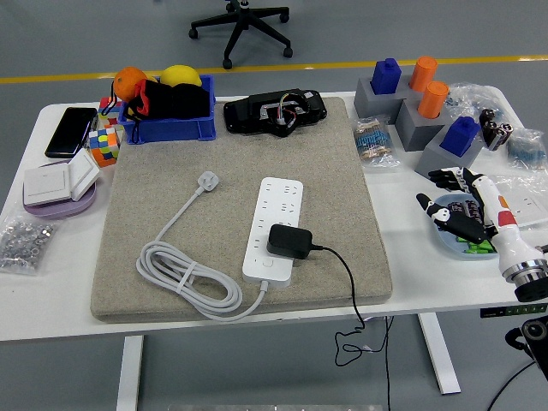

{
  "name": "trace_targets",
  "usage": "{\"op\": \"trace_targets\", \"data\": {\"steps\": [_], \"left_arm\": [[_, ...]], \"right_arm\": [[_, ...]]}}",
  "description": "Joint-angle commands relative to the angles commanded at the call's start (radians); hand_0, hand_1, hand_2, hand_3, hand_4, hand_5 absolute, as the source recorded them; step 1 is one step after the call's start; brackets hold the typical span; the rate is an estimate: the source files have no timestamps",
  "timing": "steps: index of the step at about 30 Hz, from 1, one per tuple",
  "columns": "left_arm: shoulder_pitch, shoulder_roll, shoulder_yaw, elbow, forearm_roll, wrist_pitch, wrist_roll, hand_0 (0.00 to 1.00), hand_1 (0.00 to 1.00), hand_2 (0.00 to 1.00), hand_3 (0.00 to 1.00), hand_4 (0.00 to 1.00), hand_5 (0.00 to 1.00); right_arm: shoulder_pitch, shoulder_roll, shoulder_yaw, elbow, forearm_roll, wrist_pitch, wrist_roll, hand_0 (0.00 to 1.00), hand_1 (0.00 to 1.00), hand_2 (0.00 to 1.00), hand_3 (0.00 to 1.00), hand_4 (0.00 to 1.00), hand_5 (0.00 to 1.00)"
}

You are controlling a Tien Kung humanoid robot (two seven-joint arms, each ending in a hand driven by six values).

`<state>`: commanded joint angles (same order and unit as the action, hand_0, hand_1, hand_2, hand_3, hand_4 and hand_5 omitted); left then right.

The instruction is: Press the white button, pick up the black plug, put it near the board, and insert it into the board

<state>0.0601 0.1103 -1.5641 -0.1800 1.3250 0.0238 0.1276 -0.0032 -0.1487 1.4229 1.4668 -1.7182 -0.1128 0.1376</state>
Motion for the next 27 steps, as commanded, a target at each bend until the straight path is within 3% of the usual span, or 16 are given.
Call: {"op": "trace_targets", "data": {"steps": [27], "left_arm": [[0.014, 0.009, 0.0, 0.0, 0.01, 0.003, 0.006, 0.466, 0.497, 0.519, 0.57, 0.609, 0.252]], "right_arm": [[-0.007, 0.004, 0.01, -0.007, 0.011, 0.005, 0.003, 0.744, 0.671, 0.664, 0.646, 0.822, 0.422]]}}
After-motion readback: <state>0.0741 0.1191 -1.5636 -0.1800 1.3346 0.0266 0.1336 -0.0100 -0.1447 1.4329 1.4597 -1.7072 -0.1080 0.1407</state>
